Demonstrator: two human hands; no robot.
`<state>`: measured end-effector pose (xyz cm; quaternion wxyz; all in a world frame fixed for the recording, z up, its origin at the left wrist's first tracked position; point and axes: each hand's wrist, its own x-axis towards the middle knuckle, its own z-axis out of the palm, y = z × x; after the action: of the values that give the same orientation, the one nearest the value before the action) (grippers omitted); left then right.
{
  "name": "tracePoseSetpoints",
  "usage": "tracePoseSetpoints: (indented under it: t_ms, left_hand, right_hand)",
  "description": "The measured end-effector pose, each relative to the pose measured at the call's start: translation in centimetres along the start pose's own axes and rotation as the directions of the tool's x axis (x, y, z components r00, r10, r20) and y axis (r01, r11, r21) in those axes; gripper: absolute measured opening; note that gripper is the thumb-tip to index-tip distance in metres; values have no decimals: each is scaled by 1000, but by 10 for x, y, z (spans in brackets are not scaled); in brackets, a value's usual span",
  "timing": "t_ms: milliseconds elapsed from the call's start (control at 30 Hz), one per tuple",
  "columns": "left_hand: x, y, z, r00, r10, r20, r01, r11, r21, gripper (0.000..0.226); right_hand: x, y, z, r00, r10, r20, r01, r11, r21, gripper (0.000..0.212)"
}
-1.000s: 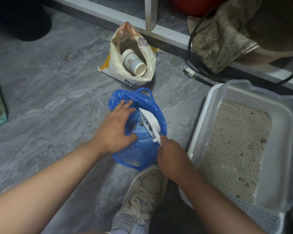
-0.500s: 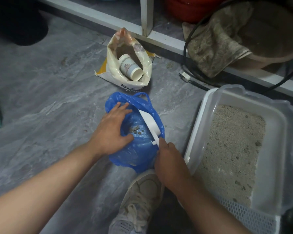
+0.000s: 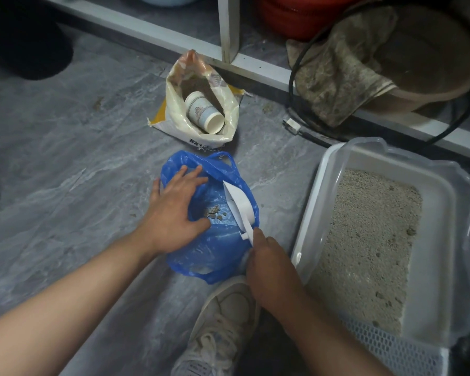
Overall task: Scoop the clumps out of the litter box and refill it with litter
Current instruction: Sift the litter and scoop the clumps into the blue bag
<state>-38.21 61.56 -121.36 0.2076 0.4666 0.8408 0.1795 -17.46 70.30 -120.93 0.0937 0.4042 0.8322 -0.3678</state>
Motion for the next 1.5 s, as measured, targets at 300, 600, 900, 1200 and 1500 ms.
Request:
tracePoseSetpoints:
  t_ms: [300, 600, 900, 1200, 1500]
  left_hand:
    - [9, 33, -24, 992, 101, -78, -94, 991, 91, 84]
    - [43, 138, 5, 915, 402, -44, -404, 914, -33, 89]
    - [37, 194, 83, 804, 547, 234, -566, 824, 18, 95]
    - [31, 200, 103, 814, 513, 270, -551, 830, 86, 87]
    - [31, 198, 100, 825, 486, 288, -537, 833, 132, 90]
  right_hand:
    - [-15, -3, -38, 990, -96, -99, 134, 839, 527, 30]
    - [-62, 65, -138, 892, 320, -320, 46, 639, 768, 17]
    - [-112, 138, -134, 777, 612, -148, -588, 789, 179, 18]
    - [-81, 140, -153, 806, 523, -278, -592, 713, -375, 37]
    - [-25, 141, -167, 846, 523, -100, -436, 572, -695, 47]
